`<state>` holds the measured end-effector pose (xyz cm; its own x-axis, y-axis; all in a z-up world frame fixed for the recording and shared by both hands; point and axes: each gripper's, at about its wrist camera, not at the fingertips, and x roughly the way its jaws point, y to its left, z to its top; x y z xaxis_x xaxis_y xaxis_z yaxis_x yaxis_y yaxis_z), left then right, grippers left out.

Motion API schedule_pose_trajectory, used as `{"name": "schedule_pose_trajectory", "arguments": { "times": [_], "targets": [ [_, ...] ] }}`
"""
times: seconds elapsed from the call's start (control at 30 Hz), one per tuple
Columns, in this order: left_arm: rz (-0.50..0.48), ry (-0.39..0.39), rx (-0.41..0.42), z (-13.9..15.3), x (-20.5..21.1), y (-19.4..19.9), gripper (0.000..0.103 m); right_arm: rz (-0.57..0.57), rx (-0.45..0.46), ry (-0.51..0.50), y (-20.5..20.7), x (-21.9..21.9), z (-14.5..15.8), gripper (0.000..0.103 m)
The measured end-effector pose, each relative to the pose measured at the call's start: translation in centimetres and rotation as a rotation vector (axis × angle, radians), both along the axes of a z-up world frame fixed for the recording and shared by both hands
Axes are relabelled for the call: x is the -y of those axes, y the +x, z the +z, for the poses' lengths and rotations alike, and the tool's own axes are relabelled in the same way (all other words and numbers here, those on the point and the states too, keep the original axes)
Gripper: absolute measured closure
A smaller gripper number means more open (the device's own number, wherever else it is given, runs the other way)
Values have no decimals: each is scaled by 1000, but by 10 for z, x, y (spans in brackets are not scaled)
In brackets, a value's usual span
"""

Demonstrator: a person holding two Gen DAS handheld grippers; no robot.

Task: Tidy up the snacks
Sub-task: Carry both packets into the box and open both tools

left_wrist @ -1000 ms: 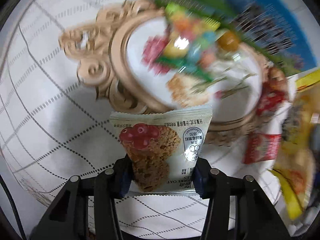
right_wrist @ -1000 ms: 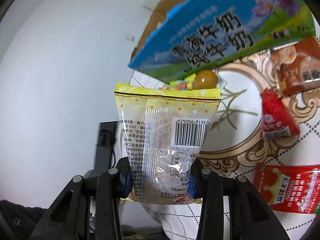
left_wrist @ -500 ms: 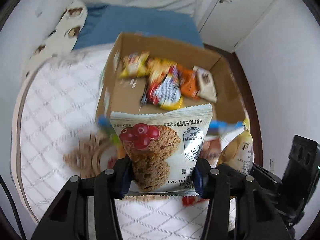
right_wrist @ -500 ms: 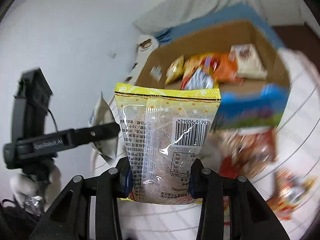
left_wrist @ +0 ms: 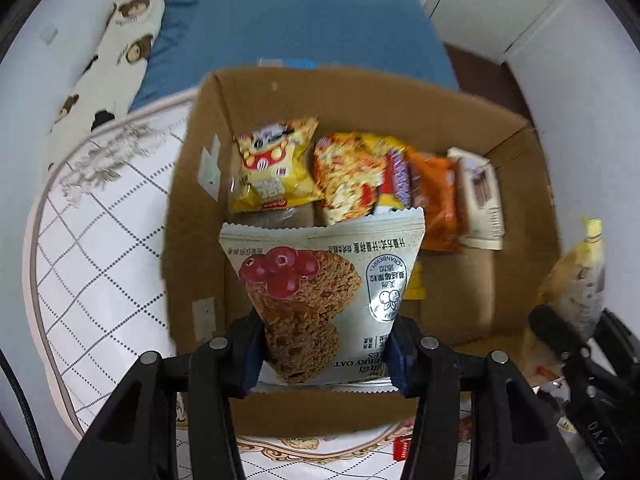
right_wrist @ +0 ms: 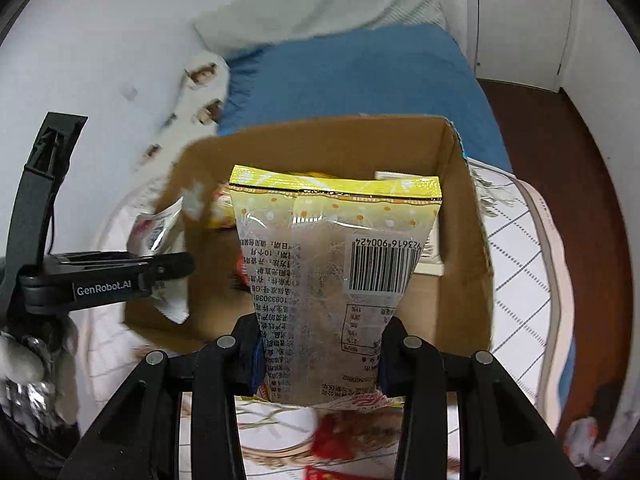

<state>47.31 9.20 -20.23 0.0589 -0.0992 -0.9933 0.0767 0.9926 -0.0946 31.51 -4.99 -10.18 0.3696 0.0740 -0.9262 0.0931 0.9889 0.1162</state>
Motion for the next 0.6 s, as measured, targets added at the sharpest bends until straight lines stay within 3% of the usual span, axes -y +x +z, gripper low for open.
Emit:
{"name": "schedule_pose_trajectory", "arguments": {
  "times": [0.17,0.43,0.47,0.53,0.57,0.6],
  "targets": [
    [12,16,-81,-36,-1,7,56,-14,-96,-7,16,10,-29,60],
    [25,8,-141,-58,-5,6,55,-5,-231,-38,21,14,-66,57],
    [20,7,-144,-59,-5,6,55,-11,-250,-50,22,14,-72,53],
    [12,14,-141,-60,-5,7,55,-15,-266,-62,23,12,-78,20],
    [12,17,-138,-61,-6,8,52,-16,-267,-66,24,12,-80,15],
    [15,9,-137,-60,-6,9,41,-17,-271,-73,25,11,-82,12]
  ]
}}
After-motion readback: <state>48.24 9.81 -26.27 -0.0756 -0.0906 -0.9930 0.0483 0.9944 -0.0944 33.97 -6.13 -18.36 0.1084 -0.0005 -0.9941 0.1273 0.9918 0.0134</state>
